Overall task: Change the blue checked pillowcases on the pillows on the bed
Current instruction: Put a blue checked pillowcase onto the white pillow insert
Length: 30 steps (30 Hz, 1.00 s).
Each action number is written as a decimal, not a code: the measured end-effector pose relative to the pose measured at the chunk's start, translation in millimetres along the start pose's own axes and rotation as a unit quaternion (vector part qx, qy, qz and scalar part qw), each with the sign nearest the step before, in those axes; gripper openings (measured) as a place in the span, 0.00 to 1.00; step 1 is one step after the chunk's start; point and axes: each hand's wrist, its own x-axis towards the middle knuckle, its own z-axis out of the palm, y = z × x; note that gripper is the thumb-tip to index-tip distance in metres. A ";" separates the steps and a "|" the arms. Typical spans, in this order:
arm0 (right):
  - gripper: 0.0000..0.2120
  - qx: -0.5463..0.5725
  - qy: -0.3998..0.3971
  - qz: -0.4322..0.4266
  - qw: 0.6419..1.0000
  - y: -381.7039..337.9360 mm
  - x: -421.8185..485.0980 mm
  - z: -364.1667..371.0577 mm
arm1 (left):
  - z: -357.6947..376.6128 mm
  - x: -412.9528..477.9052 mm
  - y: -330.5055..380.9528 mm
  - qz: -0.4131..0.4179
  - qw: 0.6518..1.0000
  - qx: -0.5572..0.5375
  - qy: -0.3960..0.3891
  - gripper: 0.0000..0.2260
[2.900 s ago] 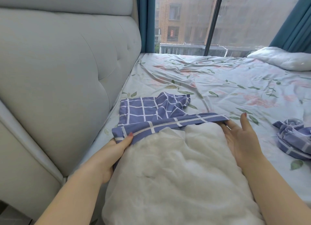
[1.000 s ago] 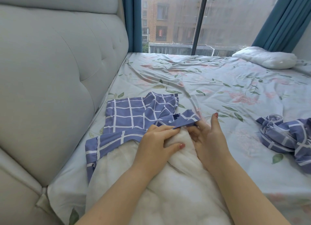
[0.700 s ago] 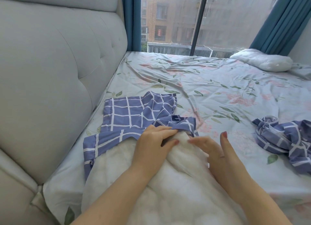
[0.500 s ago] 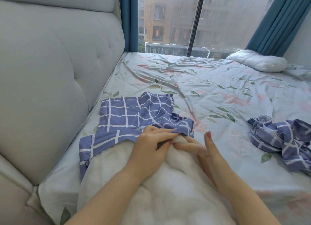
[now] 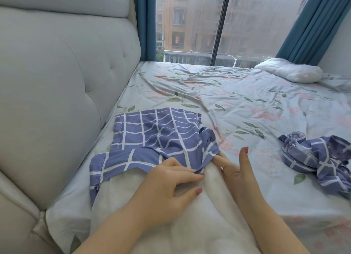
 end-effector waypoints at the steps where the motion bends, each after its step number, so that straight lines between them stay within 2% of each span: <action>1: 0.48 0.017 0.011 0.005 1.000 0.1 0.6 0.6 | -1.4 -0.9 -0.9 0.000 1.000 0.001 0.002 0.15; 4: 0.45 0.096 0.026 0.028 0.995 -0.8 -0.3 4.5 | -3.6 0.9 -2.3 -0.015 1.000 -0.011 0.001 0.17; 8: 0.42 0.155 -0.013 0.060 0.986 -3.5 -1.2 14.9 | -2.4 6.3 1.8 -0.010 1.000 0.006 -0.023 0.23; 10: 0.43 0.135 -0.007 0.053 0.989 -2.6 -6.5 18.3 | -3.1 8.4 3.3 -0.013 1.000 -0.002 -0.026 0.25; 11: 0.43 0.130 -0.042 0.070 0.988 -4.7 -3.7 14.0 | -3.3 9.2 3.4 -0.018 1.000 -0.009 -0.024 0.26; 13: 0.41 0.116 -0.052 0.084 0.988 -1.3 -6.5 7.1 | -2.1 10.6 2.9 -0.029 0.999 -0.028 -0.013 0.27; 19: 0.42 0.113 0.008 0.102 0.988 -5.4 -10.5 1.2 | -1.0 12.2 4.4 -0.041 0.999 -0.013 -0.009 0.23; 23: 0.40 0.103 0.023 0.066 0.992 -5.0 -12.3 -0.8 | -2.7 8.4 4.1 -0.057 0.998 0.006 -0.005 0.23; 25: 0.42 0.068 0.048 0.051 0.995 -0.5 -10.1 -2.8 | -3.0 6.7 4.7 -0.058 0.998 0.021 -0.004 0.24; 28: 0.45 0.045 0.040 0.042 0.997 0.1 -9.6 -0.4 | -5.1 6.8 7.3 -0.054 0.998 0.038 -0.018 0.29; 30: 0.44 0.046 0.025 0.054 0.997 -0.5 -11.1 1.6 | -5.5 7.5 8.5 -0.059 0.997 0.048 -0.034 0.33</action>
